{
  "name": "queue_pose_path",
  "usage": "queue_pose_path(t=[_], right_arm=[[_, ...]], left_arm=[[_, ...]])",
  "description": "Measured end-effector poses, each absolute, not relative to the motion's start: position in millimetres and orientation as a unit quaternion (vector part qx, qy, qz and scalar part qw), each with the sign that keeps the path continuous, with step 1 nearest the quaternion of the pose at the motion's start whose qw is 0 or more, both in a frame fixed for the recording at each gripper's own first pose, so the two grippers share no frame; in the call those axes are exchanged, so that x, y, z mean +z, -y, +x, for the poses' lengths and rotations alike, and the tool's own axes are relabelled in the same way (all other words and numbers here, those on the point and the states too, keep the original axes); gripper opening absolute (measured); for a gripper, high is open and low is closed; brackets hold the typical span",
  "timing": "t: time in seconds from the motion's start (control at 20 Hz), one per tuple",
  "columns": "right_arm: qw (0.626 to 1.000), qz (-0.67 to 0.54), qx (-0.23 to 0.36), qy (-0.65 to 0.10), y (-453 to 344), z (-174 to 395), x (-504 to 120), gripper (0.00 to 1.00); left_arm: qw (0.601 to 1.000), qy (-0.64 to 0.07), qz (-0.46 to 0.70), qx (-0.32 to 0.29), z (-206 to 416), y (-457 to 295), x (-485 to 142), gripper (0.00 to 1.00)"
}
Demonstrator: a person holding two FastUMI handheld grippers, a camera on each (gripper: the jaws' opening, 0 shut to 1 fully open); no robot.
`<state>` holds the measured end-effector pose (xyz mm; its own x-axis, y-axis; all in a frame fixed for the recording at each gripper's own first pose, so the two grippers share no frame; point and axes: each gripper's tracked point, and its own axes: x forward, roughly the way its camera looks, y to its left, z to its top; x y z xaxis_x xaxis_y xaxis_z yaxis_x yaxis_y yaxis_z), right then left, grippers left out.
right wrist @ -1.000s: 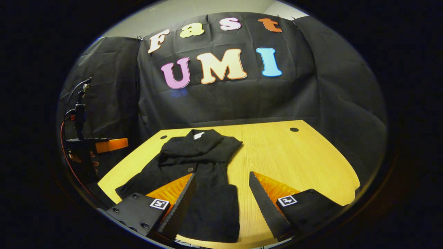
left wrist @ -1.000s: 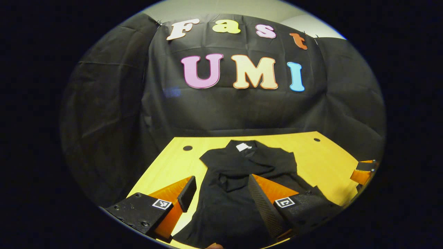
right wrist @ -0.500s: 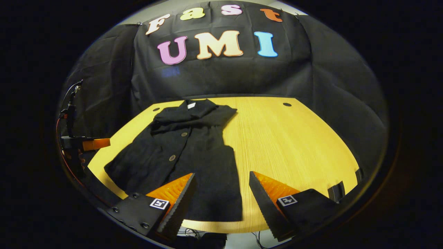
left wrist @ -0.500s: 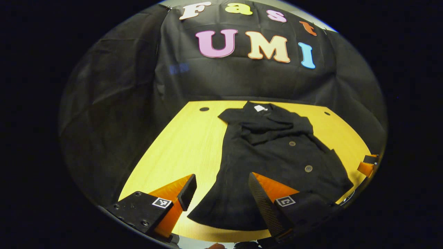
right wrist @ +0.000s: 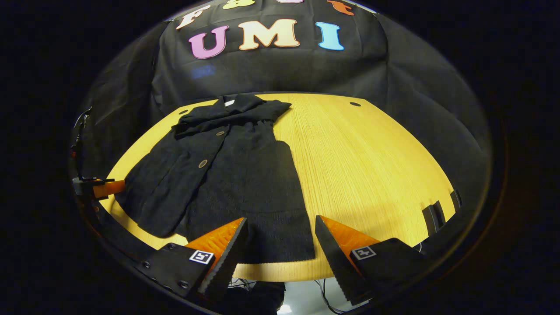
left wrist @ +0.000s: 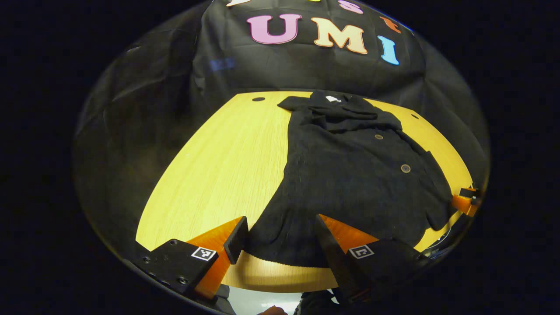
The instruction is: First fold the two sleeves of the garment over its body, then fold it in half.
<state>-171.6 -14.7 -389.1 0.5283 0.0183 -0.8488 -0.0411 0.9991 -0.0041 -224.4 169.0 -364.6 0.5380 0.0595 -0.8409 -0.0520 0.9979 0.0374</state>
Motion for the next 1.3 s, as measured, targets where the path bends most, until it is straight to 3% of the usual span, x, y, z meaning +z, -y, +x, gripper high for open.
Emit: queue_pose_path(t=[0.1, 0.2, 0.35, 0.45, 0.6, 0.75, 1.3], right_arm=[[0.867, -0.013, 0.009, -0.499, 14, -176, -401, 0.94], [0.86, -0.013, 0.011, -0.51, 12, -181, -406, 0.98], [0.859, 0.0, 0.026, -0.512, 6, -181, -404, 0.94], [0.858, -0.009, 0.058, -0.511, -5, -178, -403, 0.61], [0.852, 0.0, 0.081, -0.517, -14, -178, -407, 0.11], [0.851, 0.033, 0.091, -0.516, -14, -176, -407, 0.04], [0.839, 0.024, 0.144, -0.524, 3, -200, -395, 0.04]], left_arm=[[0.868, -0.496, 0.009, 0.023, -235, -169, -374, 0.94], [0.876, -0.482, 0.015, 0.011, -230, -166, -371, 0.95], [0.874, -0.485, 0.012, 0.005, -231, -163, -376, 0.96], [0.877, -0.481, 0.005, 0.012, -230, -165, -374, 0.91], [0.879, -0.477, -0.007, -0.002, -232, -148, -375, 0.46], [0.882, -0.471, -0.003, -0.001, -228, -145, -375, 0.02], [0.853, -0.52, -0.024, 0.023, -253, -118, -371, 0.0]])
